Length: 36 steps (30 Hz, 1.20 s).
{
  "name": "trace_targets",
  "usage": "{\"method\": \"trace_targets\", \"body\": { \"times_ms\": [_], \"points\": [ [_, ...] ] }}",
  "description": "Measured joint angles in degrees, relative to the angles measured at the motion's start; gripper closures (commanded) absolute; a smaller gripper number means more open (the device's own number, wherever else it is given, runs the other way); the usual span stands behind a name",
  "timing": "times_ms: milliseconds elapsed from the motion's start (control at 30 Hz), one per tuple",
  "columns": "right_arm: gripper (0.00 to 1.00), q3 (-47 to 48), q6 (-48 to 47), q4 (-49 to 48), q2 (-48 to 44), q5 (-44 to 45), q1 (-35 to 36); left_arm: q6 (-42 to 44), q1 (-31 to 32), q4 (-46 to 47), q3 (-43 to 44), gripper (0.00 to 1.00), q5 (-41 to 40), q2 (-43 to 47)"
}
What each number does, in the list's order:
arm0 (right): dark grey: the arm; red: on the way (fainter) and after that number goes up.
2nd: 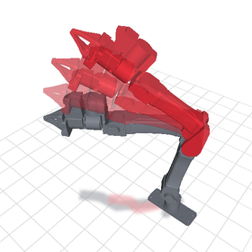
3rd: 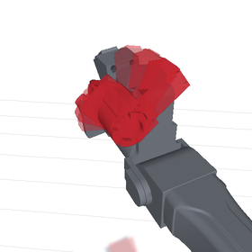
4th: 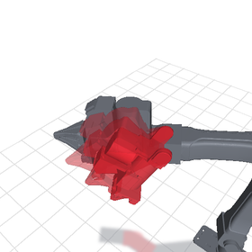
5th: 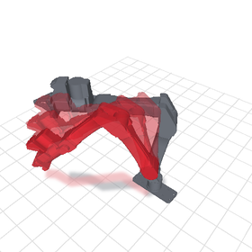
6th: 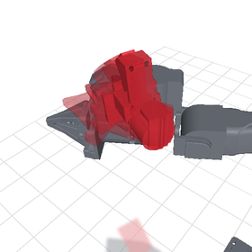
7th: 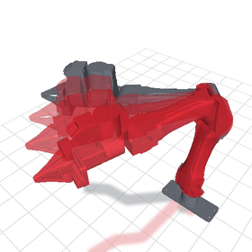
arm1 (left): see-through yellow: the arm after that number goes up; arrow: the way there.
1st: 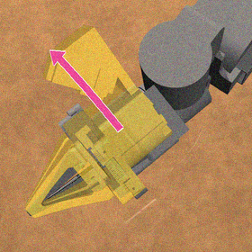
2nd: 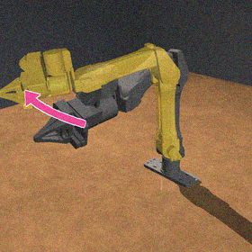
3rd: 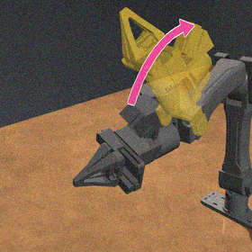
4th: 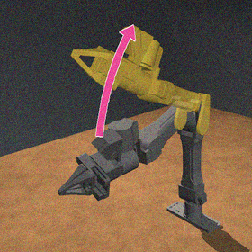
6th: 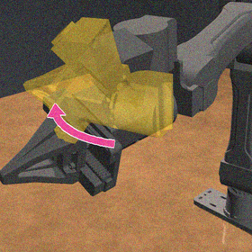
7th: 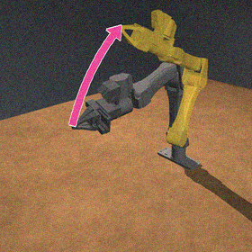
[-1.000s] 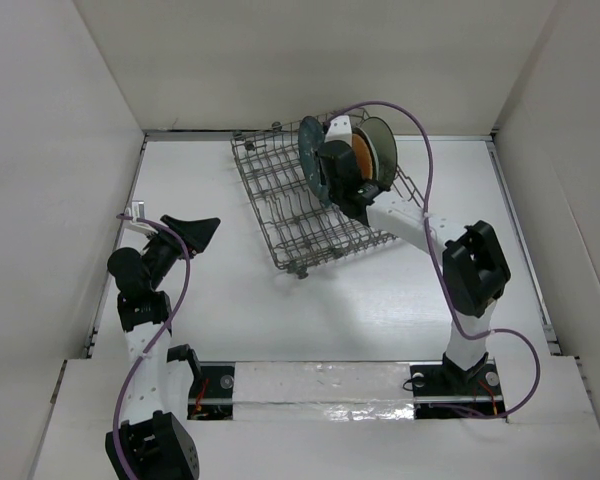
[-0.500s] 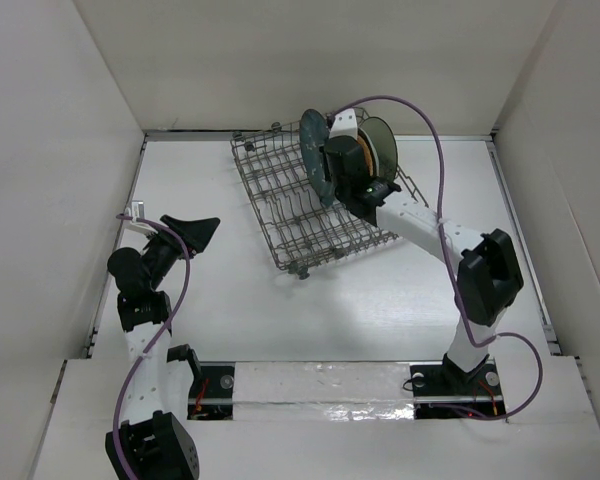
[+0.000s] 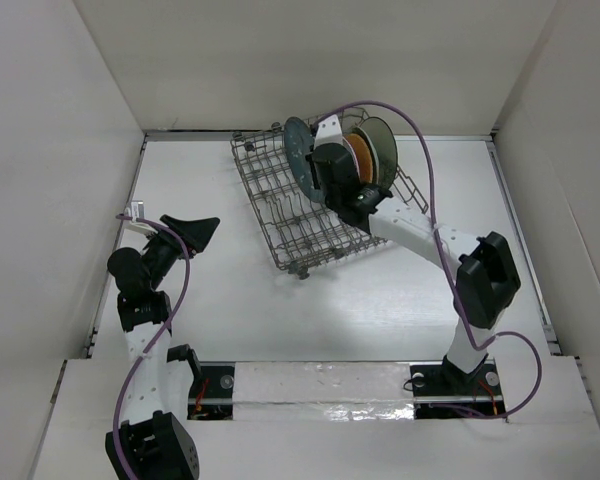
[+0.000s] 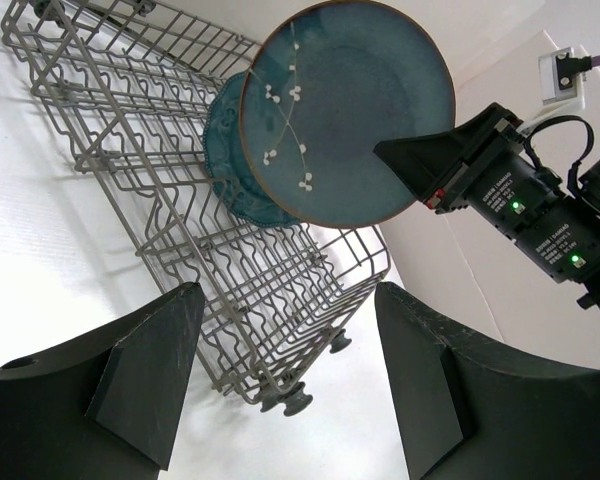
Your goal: Load the plates into the dish rack
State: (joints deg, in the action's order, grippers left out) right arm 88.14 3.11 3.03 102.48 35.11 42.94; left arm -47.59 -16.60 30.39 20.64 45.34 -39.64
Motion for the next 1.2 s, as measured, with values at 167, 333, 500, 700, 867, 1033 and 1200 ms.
{"method": "trace_targets", "body": {
  "times_ms": [167, 333, 500, 700, 867, 1033, 1200],
  "points": [
    [1.0, 1.6, -1.5, 0.0, 0.4, -0.3, 1.5, 0.0, 0.0, 0.0, 0.0, 0.34, -0.1, 0.0],
    [1.0, 4.3, -1.8, -0.9, 3.0, -0.4, 2.1, 0.0, 0.0, 0.0, 0.0, 0.34, -0.2, 0.0],
    [1.0, 5.5, -1.7, -0.9, 8.3, -0.6, 1.4, 0.0, 0.0, 0.0, 0.0, 0.34, -0.2, 0.0],
    [1.0, 6.3, 0.1, 1.3, 13.4, -3.0, -0.2, 0.0, 0.0, 0.0, 0.0, 0.34, -0.2, 0.0],
    [1.0, 7.0, 0.8, 1.4, 13.4, -2.8, -0.2, 0.0, 0.0, 0.0, 0.0, 0.34, -0.2, 0.0],
    [1.0, 6.6, 2.4, 1.3, 13.5, -3.0, -0.4, 0.0, 0.0, 0.0, 0.0, 0.34, -0.4, 0.0],
    [1.0, 5.8, 3.3, 0.3, 13.5, -1.4, 0.4, 0.0, 0.0, 0.0, 0.0, 0.34, -0.5, 0.0]
  ]
}}
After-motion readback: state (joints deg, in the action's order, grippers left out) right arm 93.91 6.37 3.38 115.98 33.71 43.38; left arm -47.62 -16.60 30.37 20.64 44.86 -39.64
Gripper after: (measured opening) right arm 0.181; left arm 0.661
